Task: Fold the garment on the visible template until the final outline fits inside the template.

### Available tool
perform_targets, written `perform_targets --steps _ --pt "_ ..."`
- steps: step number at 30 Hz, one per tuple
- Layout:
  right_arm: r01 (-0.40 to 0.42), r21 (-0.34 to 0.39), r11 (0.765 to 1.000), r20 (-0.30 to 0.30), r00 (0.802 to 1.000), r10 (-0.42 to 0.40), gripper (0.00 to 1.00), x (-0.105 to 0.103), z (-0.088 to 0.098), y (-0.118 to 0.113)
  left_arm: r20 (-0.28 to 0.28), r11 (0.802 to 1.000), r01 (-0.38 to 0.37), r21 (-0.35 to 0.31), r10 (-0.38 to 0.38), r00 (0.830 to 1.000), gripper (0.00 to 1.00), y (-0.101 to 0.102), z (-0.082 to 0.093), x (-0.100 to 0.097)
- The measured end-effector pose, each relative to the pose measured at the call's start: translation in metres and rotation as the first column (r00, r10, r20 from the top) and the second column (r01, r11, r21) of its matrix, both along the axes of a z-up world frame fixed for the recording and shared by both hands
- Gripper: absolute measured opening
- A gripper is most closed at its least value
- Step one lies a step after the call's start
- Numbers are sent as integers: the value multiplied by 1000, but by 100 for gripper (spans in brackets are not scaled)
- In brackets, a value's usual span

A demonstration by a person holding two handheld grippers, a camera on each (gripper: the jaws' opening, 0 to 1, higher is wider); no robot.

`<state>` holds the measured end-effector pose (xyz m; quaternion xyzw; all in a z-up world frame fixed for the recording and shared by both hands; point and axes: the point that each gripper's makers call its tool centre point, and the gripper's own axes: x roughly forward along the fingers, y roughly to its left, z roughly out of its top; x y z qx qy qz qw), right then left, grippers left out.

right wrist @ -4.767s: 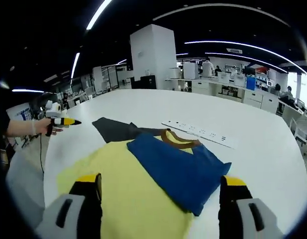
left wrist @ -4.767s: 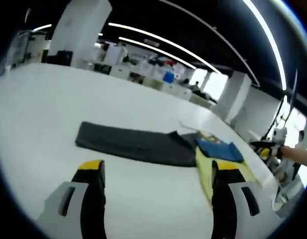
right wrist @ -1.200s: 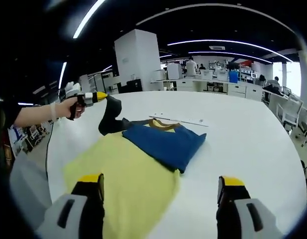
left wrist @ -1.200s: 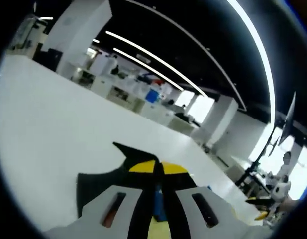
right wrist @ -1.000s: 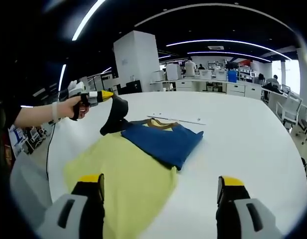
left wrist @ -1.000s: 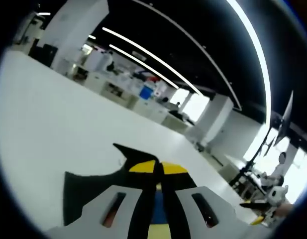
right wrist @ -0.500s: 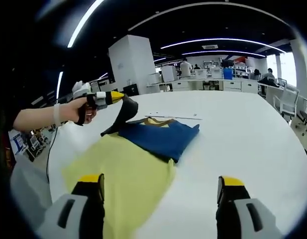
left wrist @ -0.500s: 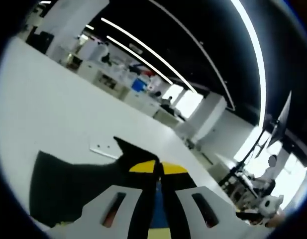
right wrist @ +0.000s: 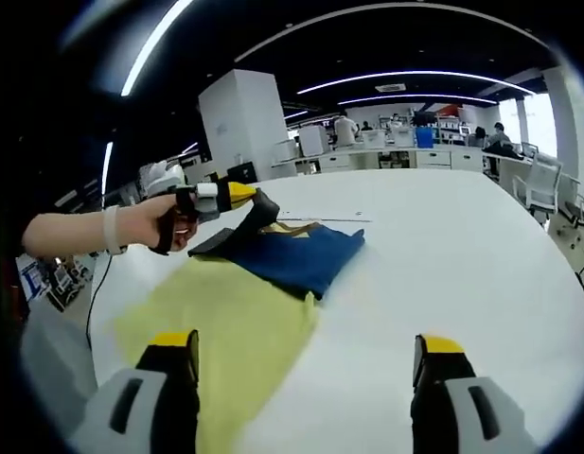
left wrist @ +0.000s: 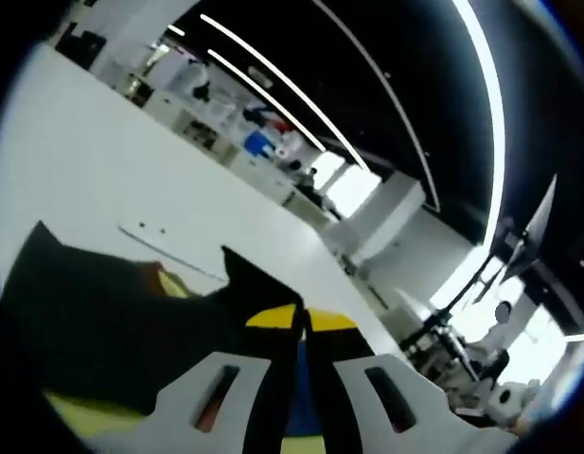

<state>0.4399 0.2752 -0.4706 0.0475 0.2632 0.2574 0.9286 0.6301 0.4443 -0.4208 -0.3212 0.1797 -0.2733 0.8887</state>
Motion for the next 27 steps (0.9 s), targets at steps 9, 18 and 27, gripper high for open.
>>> perform_targets --steps 9,18,27 --pt "34 14 999 -12 999 -33 95 -7 -7 -11 -18 999 53 -10 -53 998 0 -38 -12 -3" --pt "44 25 999 -12 999 -43 94 -8 -8 -12 -82 991 128 42 -124 989 0 -66 -49 -13" --pt "49 28 998 -17 999 -48 94 -9 -11 -13 -120 982 183 49 -176 977 0 -80 -67 -22"
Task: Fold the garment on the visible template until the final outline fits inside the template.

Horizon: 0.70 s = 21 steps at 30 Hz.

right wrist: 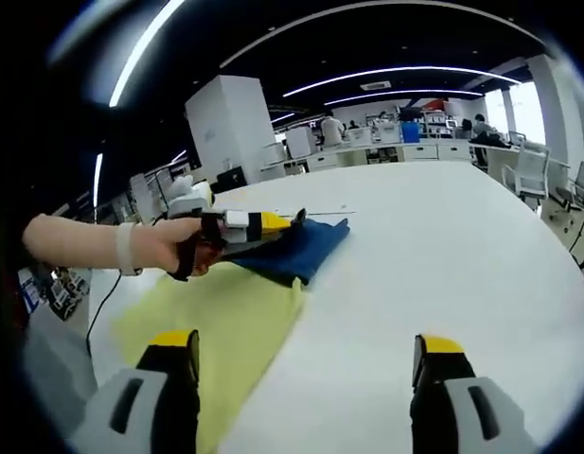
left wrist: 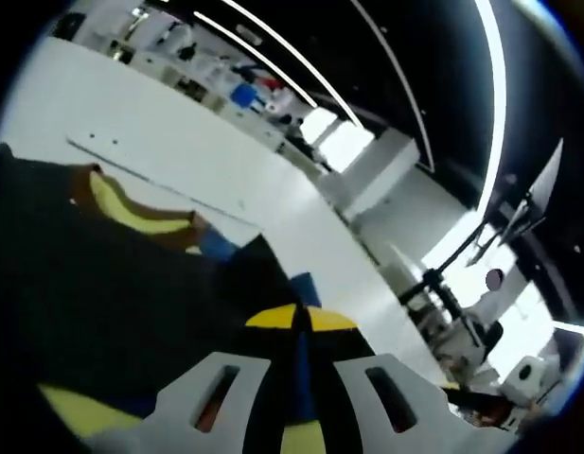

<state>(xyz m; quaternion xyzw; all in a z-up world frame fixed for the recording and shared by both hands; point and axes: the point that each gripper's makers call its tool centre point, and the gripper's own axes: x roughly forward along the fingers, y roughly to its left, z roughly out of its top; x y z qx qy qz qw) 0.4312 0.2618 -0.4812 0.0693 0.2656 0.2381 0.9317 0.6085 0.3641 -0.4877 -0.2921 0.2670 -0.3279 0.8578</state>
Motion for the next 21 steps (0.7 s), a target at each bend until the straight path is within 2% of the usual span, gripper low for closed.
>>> perform_targets --steps 2,7,8,10,13,15,18,21 --pt "-1 1 1000 -1 1000 1 94 0 -1 0 11 997 27 76 -28 1000 0 1 -8 -4" --pt "0 2 1000 -4 1000 0 94 0 -2 1 -36 997 70 41 -69 997 0 -2 -14 -12" --pt "-2 1 1000 -3 1000 2 94 0 -2 1 -23 997 69 26 -69 997 0 -3 -12 -12" --pt "-3 3 1000 -5 1000 3 94 0 -2 3 -7 993 104 55 -103 995 2 -5 -13 -18" --pt "-6 6 1000 -6 1000 6 94 0 -3 5 10 992 108 62 -108 994 12 -6 -11 -20" --pt "-10 6 1000 -6 1000 10 94 1 -3 6 15 992 104 66 -105 994 26 -5 -11 -19" --pt "-13 7 1000 -8 1000 13 95 1 -4 8 63 987 106 117 -114 991 40 -1 -8 -17" --pt "-18 9 1000 -8 1000 19 95 2 -4 10 99 985 131 114 -143 985 52 -2 0 -18"
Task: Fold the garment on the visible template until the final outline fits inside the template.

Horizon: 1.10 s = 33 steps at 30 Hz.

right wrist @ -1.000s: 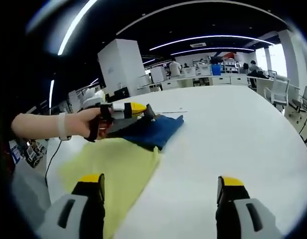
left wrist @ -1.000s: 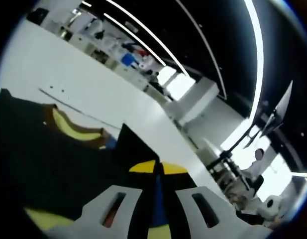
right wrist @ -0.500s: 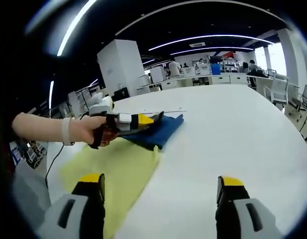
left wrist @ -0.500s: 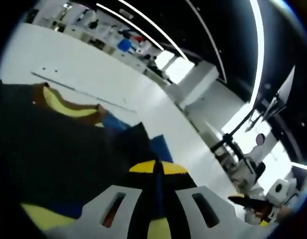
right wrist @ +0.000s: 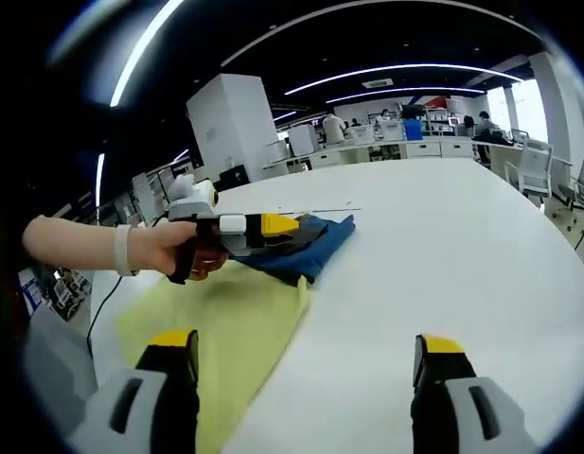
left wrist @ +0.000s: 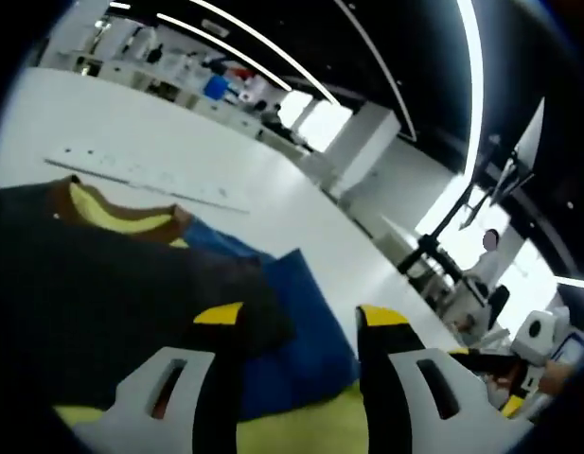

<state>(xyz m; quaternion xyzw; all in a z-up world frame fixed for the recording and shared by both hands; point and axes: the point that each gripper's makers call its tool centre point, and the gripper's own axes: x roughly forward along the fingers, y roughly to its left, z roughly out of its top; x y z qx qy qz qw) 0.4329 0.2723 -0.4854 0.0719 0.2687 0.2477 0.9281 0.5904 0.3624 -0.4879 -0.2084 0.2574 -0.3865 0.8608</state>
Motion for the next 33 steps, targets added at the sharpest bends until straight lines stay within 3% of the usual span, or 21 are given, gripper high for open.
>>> perform_targets --steps 3,10,12,15,27,33 --pt "-6 0 1000 -1 1000 6 95 1 0 3 61 998 38 46 -41 997 60 3 5 -3" --pt "-22 -7 1000 1 1000 22 95 3 2 10 97 995 90 42 -94 991 77 14 20 -13" --pt "-23 -1 1000 4 1000 23 95 4 4 12 143 992 103 70 -113 983 87 20 27 -16" --pt "-34 0 999 10 999 34 96 6 8 18 200 982 138 126 -162 966 94 32 35 -23" --pt "-57 -9 998 22 998 58 96 8 17 25 202 978 138 157 -168 965 92 70 41 -33" --pt "-70 -15 997 11 997 70 95 0 17 27 188 975 121 184 -156 970 91 107 37 -57"
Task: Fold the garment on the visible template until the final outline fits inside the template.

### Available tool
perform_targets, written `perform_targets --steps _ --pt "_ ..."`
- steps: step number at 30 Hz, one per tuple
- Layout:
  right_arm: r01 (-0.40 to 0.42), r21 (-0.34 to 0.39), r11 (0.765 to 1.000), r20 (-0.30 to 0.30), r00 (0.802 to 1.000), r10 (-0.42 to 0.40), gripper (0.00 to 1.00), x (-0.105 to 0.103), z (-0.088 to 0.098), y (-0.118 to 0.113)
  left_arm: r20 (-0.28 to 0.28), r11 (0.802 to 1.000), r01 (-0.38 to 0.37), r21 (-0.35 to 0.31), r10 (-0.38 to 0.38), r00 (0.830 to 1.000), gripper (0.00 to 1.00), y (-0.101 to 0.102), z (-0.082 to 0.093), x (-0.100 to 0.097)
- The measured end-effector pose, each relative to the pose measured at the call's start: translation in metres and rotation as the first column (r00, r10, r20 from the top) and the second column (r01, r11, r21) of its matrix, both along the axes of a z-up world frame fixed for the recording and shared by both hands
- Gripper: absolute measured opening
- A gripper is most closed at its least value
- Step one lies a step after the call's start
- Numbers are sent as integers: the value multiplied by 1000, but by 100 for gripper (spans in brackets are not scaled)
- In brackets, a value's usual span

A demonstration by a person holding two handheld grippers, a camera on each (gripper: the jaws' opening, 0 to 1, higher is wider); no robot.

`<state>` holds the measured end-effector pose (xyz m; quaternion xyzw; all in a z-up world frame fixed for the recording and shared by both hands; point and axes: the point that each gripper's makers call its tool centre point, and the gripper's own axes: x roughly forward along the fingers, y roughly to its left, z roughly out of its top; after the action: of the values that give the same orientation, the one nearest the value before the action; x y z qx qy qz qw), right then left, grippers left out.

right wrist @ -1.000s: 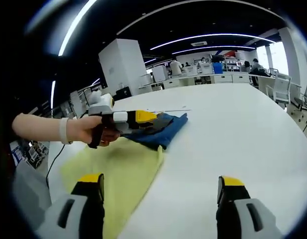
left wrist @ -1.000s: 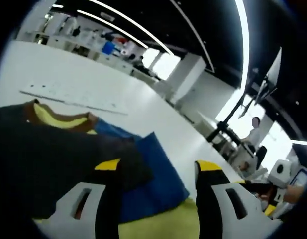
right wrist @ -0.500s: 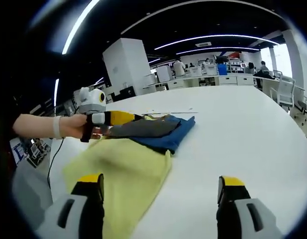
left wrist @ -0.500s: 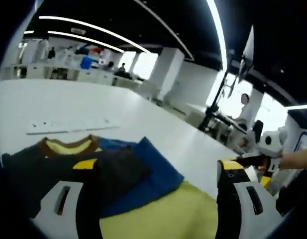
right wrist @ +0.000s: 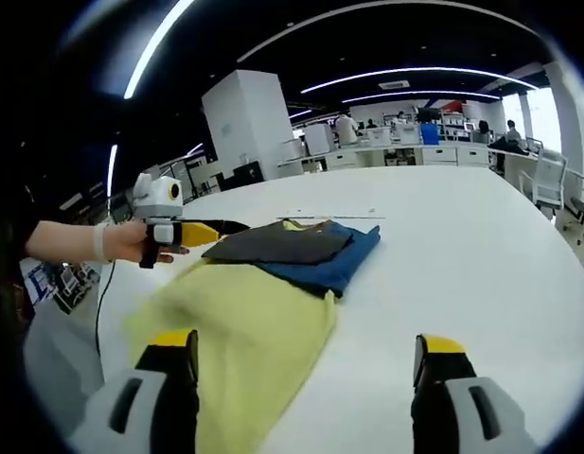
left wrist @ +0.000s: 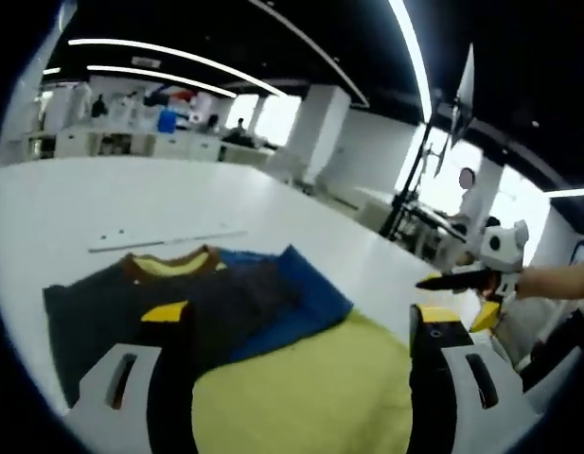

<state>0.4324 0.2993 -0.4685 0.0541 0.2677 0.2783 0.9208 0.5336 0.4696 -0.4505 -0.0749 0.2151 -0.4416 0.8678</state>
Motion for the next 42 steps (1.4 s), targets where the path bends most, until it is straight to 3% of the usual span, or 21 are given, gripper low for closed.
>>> perform_targets --steps 8,16,23,36,42 --pt "-22 -8 1000 -11 1000 22 95 -16 3 6 -14 998 -46 48 47 999 89 59 -4 -37" --pt "-34 -14 999 -4 999 34 95 -26 11 9 -24 993 -97 73 99 995 89 103 -3 -70" --pt "-43 -14 999 0 999 43 93 -33 17 12 -39 988 -136 66 139 990 87 127 0 -88" --pt "-59 -9 998 -35 998 59 92 -59 13 21 -102 981 -167 103 178 979 81 169 -20 -132" --pt "-60 -10 998 -46 997 60 91 -68 11 22 -115 981 -161 107 173 978 81 178 -25 -147"
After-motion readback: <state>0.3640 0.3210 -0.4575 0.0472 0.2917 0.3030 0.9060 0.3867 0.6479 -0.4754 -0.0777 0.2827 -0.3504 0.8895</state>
